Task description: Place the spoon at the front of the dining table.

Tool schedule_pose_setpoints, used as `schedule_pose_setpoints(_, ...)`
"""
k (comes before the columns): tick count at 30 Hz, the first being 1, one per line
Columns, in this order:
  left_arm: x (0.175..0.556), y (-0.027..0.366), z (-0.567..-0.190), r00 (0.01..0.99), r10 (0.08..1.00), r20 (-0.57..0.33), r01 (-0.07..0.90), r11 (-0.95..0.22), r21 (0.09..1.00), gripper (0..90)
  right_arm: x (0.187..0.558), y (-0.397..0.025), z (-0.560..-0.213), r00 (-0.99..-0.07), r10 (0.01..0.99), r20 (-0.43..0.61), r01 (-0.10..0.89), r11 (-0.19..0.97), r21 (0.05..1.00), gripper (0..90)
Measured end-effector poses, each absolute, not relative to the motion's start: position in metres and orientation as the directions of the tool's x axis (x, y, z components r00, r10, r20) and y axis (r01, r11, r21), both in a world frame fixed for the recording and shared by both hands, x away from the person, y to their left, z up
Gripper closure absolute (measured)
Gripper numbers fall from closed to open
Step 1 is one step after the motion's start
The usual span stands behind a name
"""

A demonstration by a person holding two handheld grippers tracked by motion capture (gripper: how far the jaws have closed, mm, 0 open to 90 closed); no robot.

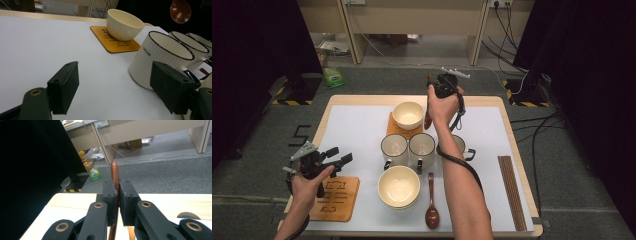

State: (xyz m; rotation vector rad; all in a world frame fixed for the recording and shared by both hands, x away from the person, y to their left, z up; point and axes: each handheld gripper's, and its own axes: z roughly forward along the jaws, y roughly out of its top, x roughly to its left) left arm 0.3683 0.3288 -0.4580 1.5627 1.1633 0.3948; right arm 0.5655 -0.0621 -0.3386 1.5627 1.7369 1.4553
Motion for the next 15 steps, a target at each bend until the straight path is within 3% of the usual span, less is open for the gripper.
schedule_pose_setpoints(15,0.3685,0.3295,-0.4576,0.462,0.828,-0.318,0.463,0.081,0.882,22.8,0.5711,-0.0606,-0.3385,-0.296,0.894,0.337,0.497,-0.157,0.853,83.6)
